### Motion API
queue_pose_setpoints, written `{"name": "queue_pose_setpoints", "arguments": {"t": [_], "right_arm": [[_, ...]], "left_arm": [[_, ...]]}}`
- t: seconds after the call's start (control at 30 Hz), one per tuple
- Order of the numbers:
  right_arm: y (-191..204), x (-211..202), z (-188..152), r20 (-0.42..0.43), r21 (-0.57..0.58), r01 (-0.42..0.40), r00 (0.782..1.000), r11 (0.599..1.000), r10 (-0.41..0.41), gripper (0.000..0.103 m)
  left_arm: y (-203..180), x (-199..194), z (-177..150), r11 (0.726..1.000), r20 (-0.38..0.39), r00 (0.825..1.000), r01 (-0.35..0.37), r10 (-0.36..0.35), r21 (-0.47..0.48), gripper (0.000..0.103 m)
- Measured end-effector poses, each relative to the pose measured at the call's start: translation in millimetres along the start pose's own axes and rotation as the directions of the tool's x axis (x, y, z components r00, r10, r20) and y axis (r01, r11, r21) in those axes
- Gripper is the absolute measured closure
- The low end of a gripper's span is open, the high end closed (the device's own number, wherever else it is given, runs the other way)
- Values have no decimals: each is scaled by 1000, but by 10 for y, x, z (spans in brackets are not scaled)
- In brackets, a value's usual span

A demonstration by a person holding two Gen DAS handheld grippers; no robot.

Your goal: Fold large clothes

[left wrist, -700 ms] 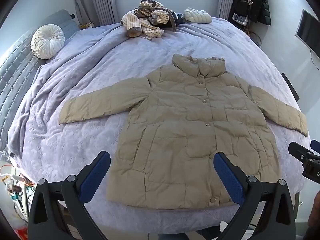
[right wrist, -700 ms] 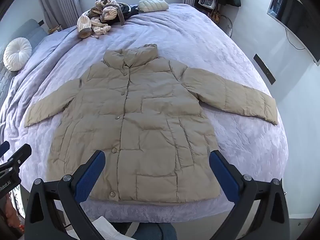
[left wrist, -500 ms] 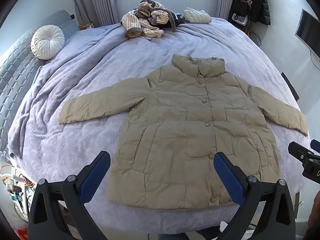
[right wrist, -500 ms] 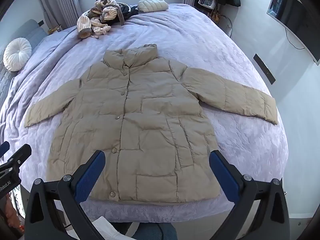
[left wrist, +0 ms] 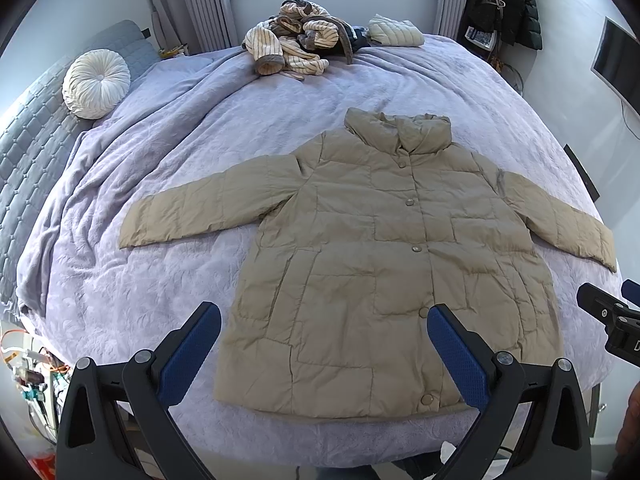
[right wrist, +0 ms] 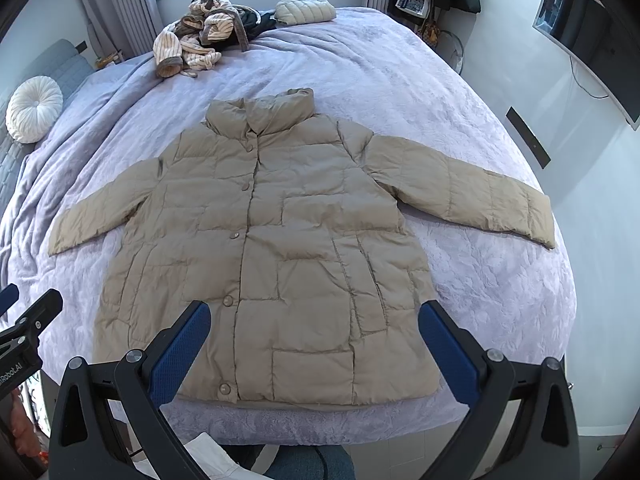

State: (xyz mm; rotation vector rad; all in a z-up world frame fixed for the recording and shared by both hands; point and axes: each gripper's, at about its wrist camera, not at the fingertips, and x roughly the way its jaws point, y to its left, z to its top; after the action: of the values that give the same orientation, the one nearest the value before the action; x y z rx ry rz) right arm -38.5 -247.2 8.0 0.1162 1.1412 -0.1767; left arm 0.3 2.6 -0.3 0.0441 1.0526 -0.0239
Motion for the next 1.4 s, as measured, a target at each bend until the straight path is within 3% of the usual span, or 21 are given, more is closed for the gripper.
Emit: {"name": "queue_pose_setpoints", "arguments": {"t": [1.4], "right_arm": [[38, 26, -1, 0, 7, -11, 1000, 1000, 11, 0]], "left_arm": [[-12, 3, -2, 1000, 2, 1000, 5, -5, -5, 0]]}}
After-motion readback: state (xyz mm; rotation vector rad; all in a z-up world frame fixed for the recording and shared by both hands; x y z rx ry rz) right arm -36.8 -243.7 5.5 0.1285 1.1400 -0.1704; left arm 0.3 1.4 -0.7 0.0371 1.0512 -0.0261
